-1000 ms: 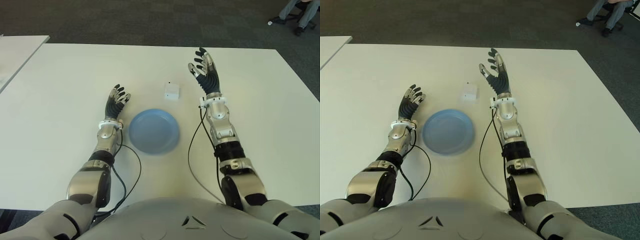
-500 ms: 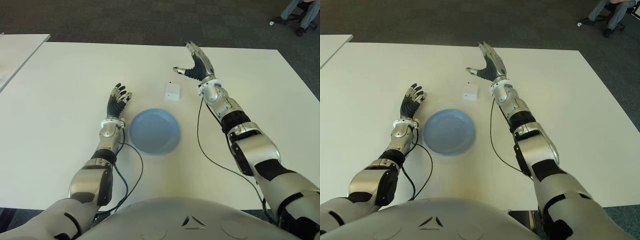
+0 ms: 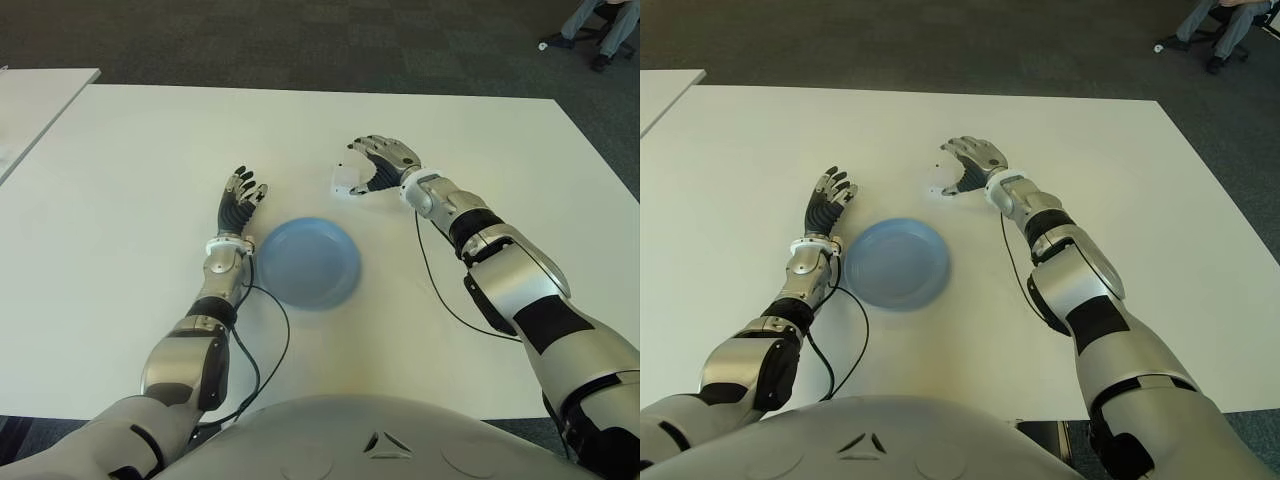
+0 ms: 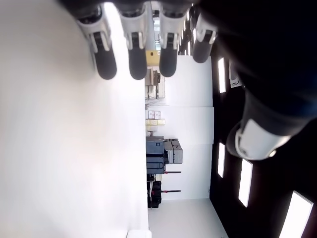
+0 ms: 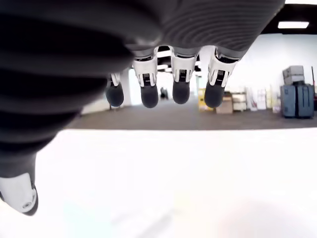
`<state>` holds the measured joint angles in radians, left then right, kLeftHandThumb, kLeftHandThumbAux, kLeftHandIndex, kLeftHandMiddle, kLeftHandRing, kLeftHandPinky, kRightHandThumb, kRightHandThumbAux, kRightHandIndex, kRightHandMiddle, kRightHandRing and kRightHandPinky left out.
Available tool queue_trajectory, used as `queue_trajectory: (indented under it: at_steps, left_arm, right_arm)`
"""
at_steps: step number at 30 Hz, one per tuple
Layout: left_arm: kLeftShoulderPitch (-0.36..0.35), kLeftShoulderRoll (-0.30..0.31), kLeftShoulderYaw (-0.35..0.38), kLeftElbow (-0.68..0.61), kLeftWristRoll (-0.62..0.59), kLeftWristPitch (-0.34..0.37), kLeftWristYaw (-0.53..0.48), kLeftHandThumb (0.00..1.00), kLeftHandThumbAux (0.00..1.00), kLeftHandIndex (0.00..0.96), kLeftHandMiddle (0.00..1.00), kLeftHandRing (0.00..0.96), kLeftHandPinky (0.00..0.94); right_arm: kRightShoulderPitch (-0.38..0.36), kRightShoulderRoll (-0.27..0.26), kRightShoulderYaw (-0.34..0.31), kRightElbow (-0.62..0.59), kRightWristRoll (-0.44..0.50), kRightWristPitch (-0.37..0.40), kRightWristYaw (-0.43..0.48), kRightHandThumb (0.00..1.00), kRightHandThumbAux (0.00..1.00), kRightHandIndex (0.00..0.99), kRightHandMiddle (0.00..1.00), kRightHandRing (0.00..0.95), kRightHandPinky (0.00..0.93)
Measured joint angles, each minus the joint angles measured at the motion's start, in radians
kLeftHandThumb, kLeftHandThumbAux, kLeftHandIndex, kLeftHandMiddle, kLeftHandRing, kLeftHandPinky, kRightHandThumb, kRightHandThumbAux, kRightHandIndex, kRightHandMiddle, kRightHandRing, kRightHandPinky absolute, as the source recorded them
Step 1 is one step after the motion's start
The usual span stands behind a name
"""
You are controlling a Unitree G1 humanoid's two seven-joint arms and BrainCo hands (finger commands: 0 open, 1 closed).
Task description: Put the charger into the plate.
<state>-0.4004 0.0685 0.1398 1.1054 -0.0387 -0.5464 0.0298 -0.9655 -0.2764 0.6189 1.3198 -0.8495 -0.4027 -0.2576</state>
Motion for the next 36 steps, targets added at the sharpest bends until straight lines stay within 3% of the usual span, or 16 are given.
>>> queue_trajectory:
  at_steps: [11, 36]
  left_arm:
    - [0.000, -0.004, 0.000, -0.001, 0.000, 0.000, 0.000, 0.042, 0.614, 0.099, 0.142, 0.143, 0.169]
    - [0.004, -0.008, -0.002, -0.008, 0.001, 0.000, 0.000, 0.033, 0.597, 0.102, 0.143, 0.144, 0.167]
  right_arm:
    - [0.000, 0.008, 0.022, 0.011, 0.000, 0.027, 0.056, 0.000, 0.510, 0.000, 0.000, 0.000, 0.000]
    - [0.076, 0.008, 0.001, 0.012, 0.036, 0.019, 0.039, 0.000, 0.554, 0.000, 0.000, 0.000, 0.000]
